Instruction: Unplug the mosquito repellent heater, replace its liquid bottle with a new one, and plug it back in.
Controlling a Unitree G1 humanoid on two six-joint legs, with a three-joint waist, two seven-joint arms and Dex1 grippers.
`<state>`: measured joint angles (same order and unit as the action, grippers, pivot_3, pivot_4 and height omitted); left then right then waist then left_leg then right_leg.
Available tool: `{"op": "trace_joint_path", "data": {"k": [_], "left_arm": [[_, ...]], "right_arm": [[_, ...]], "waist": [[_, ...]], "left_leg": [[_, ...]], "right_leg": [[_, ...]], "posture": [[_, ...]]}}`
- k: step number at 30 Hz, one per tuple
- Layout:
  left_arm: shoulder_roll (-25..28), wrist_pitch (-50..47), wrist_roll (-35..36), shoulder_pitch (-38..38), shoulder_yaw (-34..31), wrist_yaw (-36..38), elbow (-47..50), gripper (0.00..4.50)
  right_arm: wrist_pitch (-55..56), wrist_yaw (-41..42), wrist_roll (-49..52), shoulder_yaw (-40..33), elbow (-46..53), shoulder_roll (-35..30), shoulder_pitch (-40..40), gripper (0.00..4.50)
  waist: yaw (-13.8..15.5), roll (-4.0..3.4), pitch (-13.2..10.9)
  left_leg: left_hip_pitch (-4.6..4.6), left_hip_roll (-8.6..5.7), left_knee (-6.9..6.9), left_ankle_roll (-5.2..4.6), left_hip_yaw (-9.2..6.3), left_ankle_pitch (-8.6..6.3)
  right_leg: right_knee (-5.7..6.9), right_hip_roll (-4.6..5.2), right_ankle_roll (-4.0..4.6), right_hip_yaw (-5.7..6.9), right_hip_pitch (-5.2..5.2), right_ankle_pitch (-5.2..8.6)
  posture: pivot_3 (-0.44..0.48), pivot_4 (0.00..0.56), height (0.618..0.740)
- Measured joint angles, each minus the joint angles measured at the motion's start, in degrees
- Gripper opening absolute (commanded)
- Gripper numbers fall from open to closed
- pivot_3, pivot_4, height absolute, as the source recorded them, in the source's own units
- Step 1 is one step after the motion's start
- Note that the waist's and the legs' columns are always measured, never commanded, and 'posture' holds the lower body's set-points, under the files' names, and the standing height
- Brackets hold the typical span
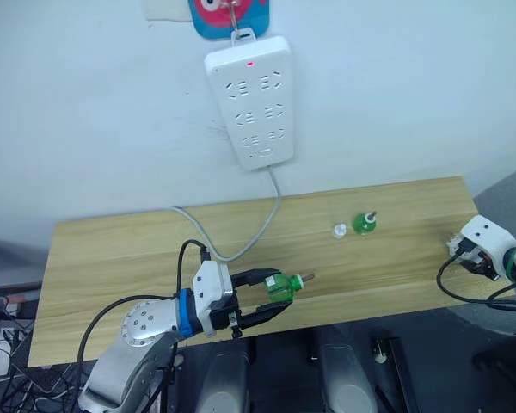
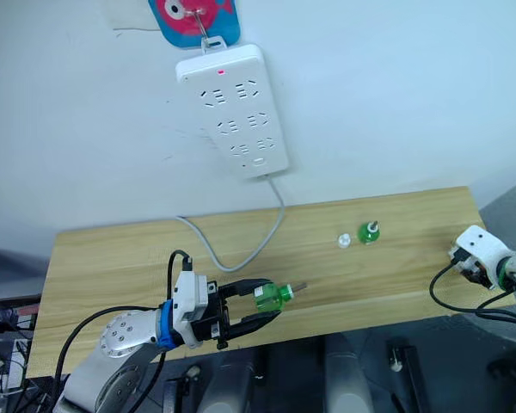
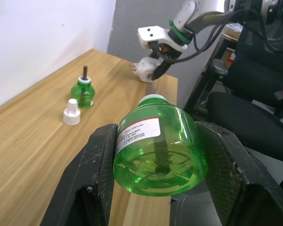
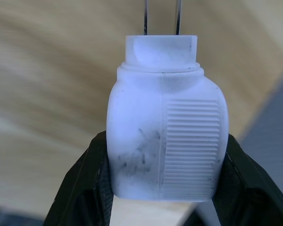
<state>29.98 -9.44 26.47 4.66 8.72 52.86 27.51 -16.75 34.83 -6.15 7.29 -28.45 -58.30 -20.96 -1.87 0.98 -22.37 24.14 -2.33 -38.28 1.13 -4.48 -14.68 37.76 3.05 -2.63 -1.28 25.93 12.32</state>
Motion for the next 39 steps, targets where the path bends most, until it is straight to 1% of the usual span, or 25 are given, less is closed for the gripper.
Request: {"op": "trace_joint_path", "data": {"k": [5,6,9,10,12,15,17,19,21,22,27,29,34,37,39], "left_arm": [[-0.06,0.00,-0.20,0.03,0.06,0.00,0.00,2.22],[-0.09,0.00,-0.21,0.01,0.07,0.00,0.00,2.22],[-0.32,0.00,-0.31,-0.16,0.18,-0.26,0.00,2.22],[-0.34,0.00,-0.33,-0.16,0.20,-0.27,0.00,2.22],[-0.39,0.00,-0.44,-0.30,0.25,-0.36,0.00,2.22],[-0.40,0.00,-0.54,-0.63,0.25,-0.58,0.00,2.22],[-0.37,0.00,-0.54,-0.61,0.25,-0.67,0.00,2.22],[-0.34,0.00,-0.54,-0.53,0.25,-0.72,0.00,2.22],[-0.28,0.00,-0.54,-0.37,0.23,-0.74,0.00,2.22],[-0.25,0.00,-0.54,-0.34,0.23,-0.74,0.00,2.22],[-0.21,0.00,-0.54,-0.51,0.24,-0.72,-0.02,2.22],[-0.21,0.00,-0.54,-0.82,0.23,-0.69,-0.05,2.22],[-0.13,0.07,-0.54,-0.88,0.20,-0.23,-0.17,2.22],[-0.08,0.20,-0.54,-0.72,0.12,0.24,-0.21,2.22],[-0.05,0.21,-0.54,-0.72,0.02,0.28,-0.23,2.22]], "right_arm": [[10.39,-7.43,-2.78,-0.60,-3.95,3.10,-0.04,2.22],[11.59,-8.11,-3.21,-0.59,-4.47,3.42,-0.07,2.22],[19.90,-12.25,-6.17,-0.39,-8.56,5.36,-1.23,2.22],[20.39,-12.44,-6.24,-0.37,-8.75,5.49,-1.28,2.22],[26.25,-14.20,-9.05,1.03,-11.58,5.76,-2.49,2.22],[31.96,-15.08,-11.32,2.09,-13.04,5.76,-2.77,2.22],[34.49,-14.96,-12.24,2.21,-13.73,5.73,-2.78,2.96],[35.81,-14.42,-12.65,2.59,-14.36,5.82,-2.71,3.50],[36.81,-13.98,-12.61,2.30,-14.44,5.71,-2.71,4.26],[37.13,-13.66,-12.53,1.97,-14.43,5.59,-2.67,4.44],[37.99,-12.18,-12.10,0.88,-13.63,5.45,-1.18,4.44],[38.03,-10.78,-11.12,0.40,-11.64,5.20,0.31,4.44],[36.07,-4.27,-7.61,-1.63,-2.74,4.19,6.57,4.44],[32.14,0.33,-4.51,-3.50,3.41,2.69,10.80,4.44],[29.71,2.84,-2.50,-5.12,6.81,1.40,12.01,4.44]], "waist": [[0.03,0.00,0.00],[0.04,0.00,0.00],[0.04,0.00,0.00],[0.04,0.00,0.00],[0.05,0.00,0.00],[0.07,0.01,0.00],[0.07,0.01,0.00],[0.08,0.01,0.00],[0.06,0.01,0.00],[0.07,0.01,0.00],[0.14,0.02,0.00],[0.15,0.02,0.00],[0.14,0.02,0.00],[0.18,0.02,0.00],[0.04,0.02,0.00]], "left_leg": [[-0.31,0.00,0.03,0.09,0.01,0.11],[-0.31,0.00,0.03,0.09,0.01,0.11],[-0.31,-0.01,0.06,0.08,0.01,0.11],[-0.31,-0.02,0.07,0.08,0.01,0.11],[-0.32,-0.01,0.07,0.09,0.02,0.11],[-0.32,-0.01,0.07,0.09,0.02,0.11],[-0.35,-0.01,0.07,0.08,0.01,0.11],[-0.36,-0.01,0.07,0.08,0.01,0.11],[-0.40,0.00,0.07,0.08,-0.02,0.11],[-0.43,0.00,0.07,0.08,-0.03,0.11],[-0.50,-0.01,0.07,0.08,-0.07,0.11],[-0.51,-0.01,0.07,0.08,-0.09,0.11],[-0.55,0.00,0.10,0.08,-0.17,0.11],[-0.55,-0.01,0.09,0.07,-0.16,0.10],[-0.58,0.00,0.10,0.07,-0.09,0.10]], "right_leg": [[0.05,-0.03,-0.23,-0.02,-0.28,0.14],[0.05,-0.03,-0.21,-0.03,-0.28,0.13],[0.04,-0.03,0.00,-0.04,-0.27,0.00],[0.04,-0.03,0.00,-0.03,-0.27,0.00],[0.05,-0.03,0.01,-0.02,-0.27,0.00],[0.05,-0.03,0.01,0.03,-0.31,0.00],[0.04,-0.03,0.01,0.02,-0.34,0.00],[0.04,-0.03,0.01,0.03,-0.36,0.00],[0.03,-0.03,0.01,0.01,-0.40,0.00],[0.02,-0.03,0.01,0.03,-0.44,0.00],[-0.03,-0.03,0.02,0.11,-0.57,0.00],[-0.03,-0.03,0.01,0.12,-0.59,0.00],[-0.03,-0.02,0.01,0.08,-0.60,0.01],[-0.04,-0.01,-0.01,0.04,-0.59,0.02],[-0.05,-0.01,-0.17,-0.03,-0.59,0.12]], "posture": [[0.050,0.399,0.740],[0.050,0.399,0.740],[0.050,0.399,0.740],[0.050,0.399,0.740],[0.050,0.399,0.740],[0.061,0.406,0.740],[0.061,0.404,0.740],[0.056,0.406,0.740],[0.052,0.403,0.740],[0.052,0.402,0.740],[0.047,0.402,0.740],[0.044,0.403,0.740],[0.039,0.402,0.740],[0.034,0.403,0.740],[0.034,0.403,0.740]]}}
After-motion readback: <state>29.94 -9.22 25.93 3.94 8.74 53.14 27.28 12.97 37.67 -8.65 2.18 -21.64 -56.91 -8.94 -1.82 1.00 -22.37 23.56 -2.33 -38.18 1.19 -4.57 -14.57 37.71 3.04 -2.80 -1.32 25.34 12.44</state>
